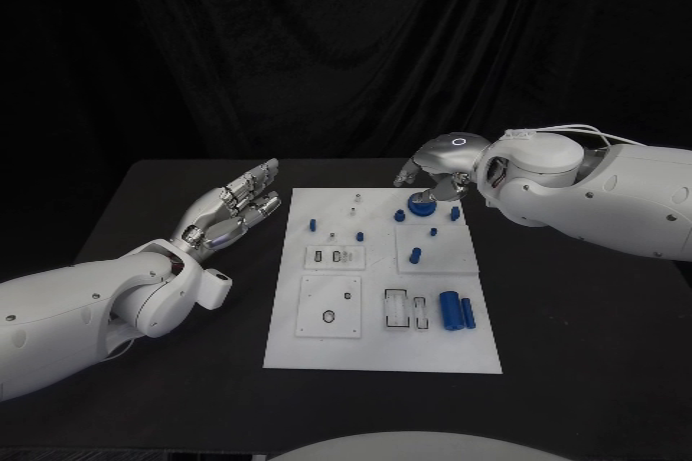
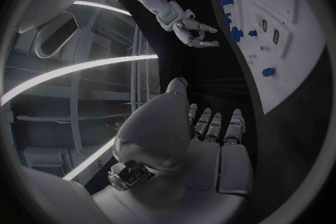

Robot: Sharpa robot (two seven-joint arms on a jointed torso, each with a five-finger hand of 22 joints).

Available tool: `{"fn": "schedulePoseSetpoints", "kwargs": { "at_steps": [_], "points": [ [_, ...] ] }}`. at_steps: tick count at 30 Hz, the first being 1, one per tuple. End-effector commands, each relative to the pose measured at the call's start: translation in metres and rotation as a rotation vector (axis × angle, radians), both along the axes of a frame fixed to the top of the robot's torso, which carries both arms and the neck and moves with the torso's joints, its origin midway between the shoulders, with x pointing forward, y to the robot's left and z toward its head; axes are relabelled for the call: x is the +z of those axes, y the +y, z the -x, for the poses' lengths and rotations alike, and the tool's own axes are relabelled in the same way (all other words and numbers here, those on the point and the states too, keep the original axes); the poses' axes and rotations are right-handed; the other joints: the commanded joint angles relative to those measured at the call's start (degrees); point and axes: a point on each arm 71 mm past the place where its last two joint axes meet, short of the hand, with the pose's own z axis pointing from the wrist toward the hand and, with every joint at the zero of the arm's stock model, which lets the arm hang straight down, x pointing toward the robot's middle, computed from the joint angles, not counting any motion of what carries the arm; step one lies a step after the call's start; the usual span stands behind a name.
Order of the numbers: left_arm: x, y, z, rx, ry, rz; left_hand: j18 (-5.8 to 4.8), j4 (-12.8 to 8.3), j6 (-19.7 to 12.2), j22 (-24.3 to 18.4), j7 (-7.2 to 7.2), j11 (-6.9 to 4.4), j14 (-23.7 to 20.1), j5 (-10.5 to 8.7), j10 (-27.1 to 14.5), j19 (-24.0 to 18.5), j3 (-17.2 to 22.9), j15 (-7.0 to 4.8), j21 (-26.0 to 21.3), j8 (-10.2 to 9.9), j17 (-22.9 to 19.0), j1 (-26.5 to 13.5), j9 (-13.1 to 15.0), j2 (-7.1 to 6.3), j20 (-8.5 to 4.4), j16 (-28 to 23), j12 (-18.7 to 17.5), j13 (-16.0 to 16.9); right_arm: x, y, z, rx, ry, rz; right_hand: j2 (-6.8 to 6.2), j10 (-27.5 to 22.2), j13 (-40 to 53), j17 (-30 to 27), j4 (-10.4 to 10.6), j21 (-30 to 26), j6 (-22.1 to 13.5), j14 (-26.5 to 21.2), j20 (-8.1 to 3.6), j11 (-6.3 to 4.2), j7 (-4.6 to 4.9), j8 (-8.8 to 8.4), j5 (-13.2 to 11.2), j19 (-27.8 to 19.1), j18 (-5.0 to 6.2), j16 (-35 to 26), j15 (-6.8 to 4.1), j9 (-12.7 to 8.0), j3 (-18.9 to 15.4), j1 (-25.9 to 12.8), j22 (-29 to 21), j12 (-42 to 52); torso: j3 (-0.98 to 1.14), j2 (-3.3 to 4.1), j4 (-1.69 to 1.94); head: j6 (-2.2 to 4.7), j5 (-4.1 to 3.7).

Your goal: Assemble the parts on the task board

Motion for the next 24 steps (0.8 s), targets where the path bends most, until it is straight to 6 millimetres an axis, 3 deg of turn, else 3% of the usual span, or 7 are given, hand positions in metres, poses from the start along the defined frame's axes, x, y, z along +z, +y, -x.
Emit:
{"fn": "schedulePoseSetpoints", "kwargs": {
  "at_steps": [1,7,12,20,24],
  "points": [
    [0.012,-0.003,0.003,-0.054,-0.137,0.079,0.99,-0.1,-0.2,0.0,0.27,0.15,-0.1,0.30,-0.1,-0.4,0.4,0.11,-0.3,-0.3,-0.1,0.5,0.0,0.04,0.21,-0.2,0.1,-0.1,-0.003,0.000,0.000,0.005,-0.027,0.010,-0.37,0.0,0.0,0.1,0.2,0.3,0.0,0.6,-0.12,-0.16,-0.18,-0.09,-0.4,0.6,-0.68,0.2,-0.02,0.0,0.4,-0.4,0.3,-0.6,-0.05,0.17,-0.04,-0.11,0.05],
    [0.012,-0.002,0.003,-0.054,-0.136,0.078,0.99,-0.1,-0.2,-0.1,0.31,0.19,-0.1,0.33,-0.1,-0.4,0.4,0.15,-0.3,-0.3,-0.1,0.5,0.0,0.03,0.24,-0.3,0.0,-0.1,-0.009,0.000,-0.001,0.004,-0.008,0.021,-0.57,-0.3,0.1,0.3,0.6,0.5,-0.2,0.5,-0.09,-0.02,-0.69,-0.24,-1.1,0.6,-0.71,0.2,0.06,0.0,0.5,-1.0,0.6,-1.2,-0.14,0.34,0.08,-0.23,0.06],
    [0.012,-0.002,0.002,-0.055,-0.134,0.078,0.98,-0.1,-0.1,0.0,0.36,0.22,-0.1,0.35,-0.2,-0.4,0.4,0.21,-0.3,-0.3,-0.1,0.5,0.0,0.03,0.27,-0.2,0.0,-0.1,-0.013,0.001,-0.003,0.008,-0.005,0.022,-0.43,0.6,0.2,1.2,0.8,0.8,0.8,0.7,-0.07,-0.05,-0.40,0.24,-0.6,0.7,-0.79,0.7,0.04,0.2,1.0,-1.2,1.2,-1.3,-0.20,0.65,0.03,-0.38,0.15],
    [0.011,-0.003,0.001,-0.064,-0.129,0.080,0.98,-0.1,-0.2,0.0,0.44,0.31,0.0,0.43,-0.2,-0.3,0.5,0.37,-0.2,-0.3,-0.1,0.6,0.0,0.07,0.36,-0.2,0.0,-0.1,-0.021,0.004,-0.007,0.018,0.004,0.024,-0.62,2.8,0.3,2.0,0.8,1.1,2.3,0.8,-0.08,-0.12,0.06,0.75,2.3,0.7,-0.85,1.1,0.02,0.8,2.7,-1.2,1.9,-1.4,-0.34,1.25,0.20,-0.20,-1.03],
    [0.010,-0.003,0.000,-0.067,-0.127,0.080,0.98,-0.1,-0.2,0.0,0.45,0.32,0.0,0.43,-0.2,-0.3,0.5,0.38,-0.2,-0.3,-0.1,0.6,0.0,0.08,0.37,-0.2,0.0,-0.1,-0.025,0.005,-0.008,0.020,0.008,0.024,-0.81,3.5,0.3,2.2,0.9,1.2,3.2,0.7,-0.10,-0.12,0.27,1.11,2.6,0.6,-0.86,1.1,0.02,1.1,3.4,-1.3,2.1,-1.4,-0.36,1.52,0.31,0.36,-1.24]
  ]
}}
